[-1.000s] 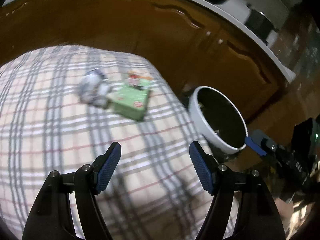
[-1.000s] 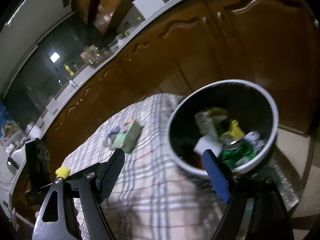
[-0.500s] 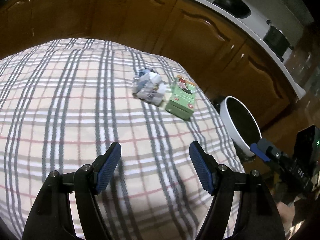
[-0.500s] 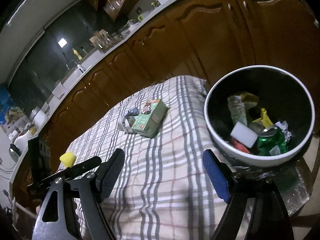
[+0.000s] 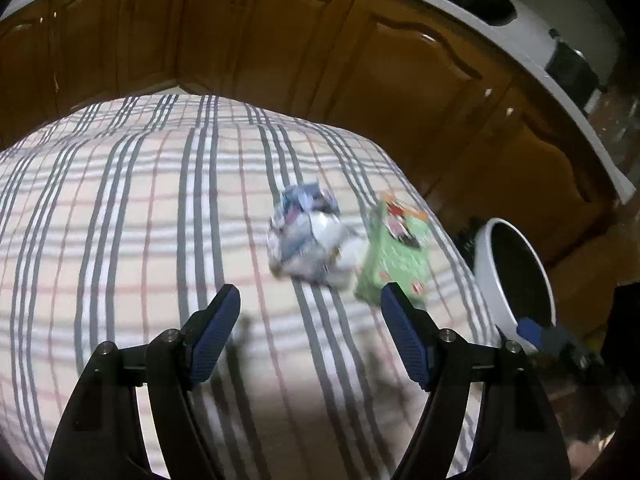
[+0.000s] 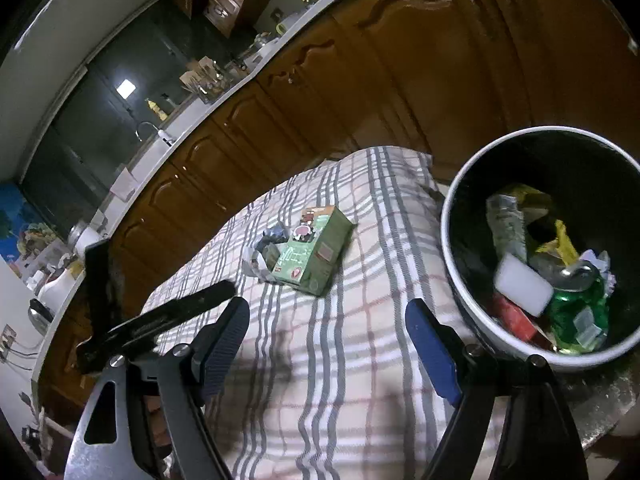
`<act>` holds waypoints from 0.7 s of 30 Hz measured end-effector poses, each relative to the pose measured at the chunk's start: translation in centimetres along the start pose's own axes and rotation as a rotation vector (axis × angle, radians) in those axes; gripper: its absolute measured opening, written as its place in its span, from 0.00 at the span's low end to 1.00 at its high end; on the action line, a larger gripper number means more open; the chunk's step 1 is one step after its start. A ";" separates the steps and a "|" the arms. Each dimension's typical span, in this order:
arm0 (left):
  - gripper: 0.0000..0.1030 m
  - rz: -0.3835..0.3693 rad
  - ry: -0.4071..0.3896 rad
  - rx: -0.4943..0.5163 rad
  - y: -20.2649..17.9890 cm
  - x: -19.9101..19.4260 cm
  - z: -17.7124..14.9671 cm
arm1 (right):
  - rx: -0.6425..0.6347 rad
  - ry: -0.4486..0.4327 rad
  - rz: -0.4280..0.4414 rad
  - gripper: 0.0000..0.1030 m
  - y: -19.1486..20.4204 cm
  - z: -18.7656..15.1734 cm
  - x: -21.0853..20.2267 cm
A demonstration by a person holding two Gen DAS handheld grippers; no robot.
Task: Collect trash
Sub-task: 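Move both open tools back over the last items on the table, then grasp the crumpled foil ball with the left tool while the right tool grasps the green milk carton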
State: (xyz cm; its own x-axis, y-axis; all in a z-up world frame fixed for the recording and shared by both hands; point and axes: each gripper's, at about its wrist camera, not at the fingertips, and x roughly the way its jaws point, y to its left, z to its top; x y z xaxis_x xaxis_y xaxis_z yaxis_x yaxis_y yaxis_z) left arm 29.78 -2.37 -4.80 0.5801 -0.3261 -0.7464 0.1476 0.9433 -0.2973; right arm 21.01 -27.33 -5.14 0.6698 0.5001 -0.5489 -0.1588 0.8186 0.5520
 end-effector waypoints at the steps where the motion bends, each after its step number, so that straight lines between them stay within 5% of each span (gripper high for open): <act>1: 0.72 0.004 0.002 -0.004 0.1 0.5 0.4 | 0.006 0.006 0.003 0.79 -0.1 0.2 0.4; 6: 0.67 0.038 0.003 -0.007 1.0 3.3 2.2 | 0.028 0.029 0.012 0.79 -0.2 1.0 2.1; 8: 0.36 -0.008 0.022 -0.016 1.7 4.1 2.3 | 0.027 0.039 0.013 0.78 -0.1 1.3 3.1; 10: 0.23 -0.016 0.024 -0.009 1.9 4.2 2.1 | 0.022 0.048 0.013 0.75 0.2 1.5 3.9; 14: 0.20 -0.008 0.004 0.017 2.1 2.3 1.0 | 0.001 0.073 0.010 0.68 1.1 2.0 6.1; 21: 0.20 -0.038 -0.061 -0.086 4.6 -3.4 -1.9 | -0.042 0.121 -0.023 0.66 3.3 2.9 10.4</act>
State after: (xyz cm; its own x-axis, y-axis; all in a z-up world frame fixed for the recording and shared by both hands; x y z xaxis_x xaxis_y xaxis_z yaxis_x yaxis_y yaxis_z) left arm 26.94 3.00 -4.77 0.6237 -0.3542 -0.6968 0.1026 0.9208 -0.3762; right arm 29.53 -20.24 -7.23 0.5815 0.5095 -0.6342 -0.1762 0.8399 0.5133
